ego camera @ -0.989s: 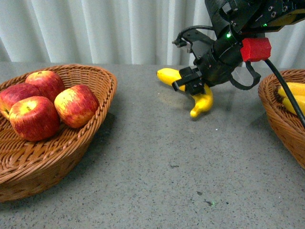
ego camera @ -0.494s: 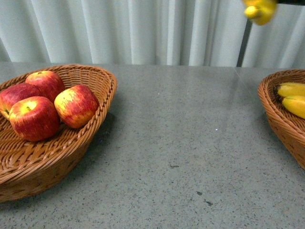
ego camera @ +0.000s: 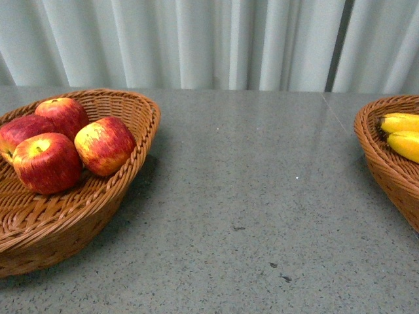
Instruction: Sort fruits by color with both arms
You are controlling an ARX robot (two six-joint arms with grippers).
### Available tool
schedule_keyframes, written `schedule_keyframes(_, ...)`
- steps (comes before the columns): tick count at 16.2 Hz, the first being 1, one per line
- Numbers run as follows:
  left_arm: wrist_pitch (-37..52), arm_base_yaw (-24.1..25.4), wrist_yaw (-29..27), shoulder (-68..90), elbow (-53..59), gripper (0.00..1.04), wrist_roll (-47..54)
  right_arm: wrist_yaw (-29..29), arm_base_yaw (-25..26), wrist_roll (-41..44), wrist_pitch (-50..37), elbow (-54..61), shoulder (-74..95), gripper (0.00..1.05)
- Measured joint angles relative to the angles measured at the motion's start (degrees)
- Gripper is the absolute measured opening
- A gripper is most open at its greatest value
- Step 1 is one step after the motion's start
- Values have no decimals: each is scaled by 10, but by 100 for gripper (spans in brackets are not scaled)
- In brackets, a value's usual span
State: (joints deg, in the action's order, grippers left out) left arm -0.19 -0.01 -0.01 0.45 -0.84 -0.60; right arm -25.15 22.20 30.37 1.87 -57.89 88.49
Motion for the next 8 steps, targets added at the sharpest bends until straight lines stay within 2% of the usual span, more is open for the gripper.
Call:
schedule_keyframes(4,0,0,0,0,0,98,0,-6,-1,35,17,24,-8,37)
schedule_keyframes(5,0,0,0,0,0,98,0,-7,-1,40,25,26,-8,44)
schedule_keyframes(8,0,0,0,0,0,98,0,-16,-9,40,26,27,-22,79)
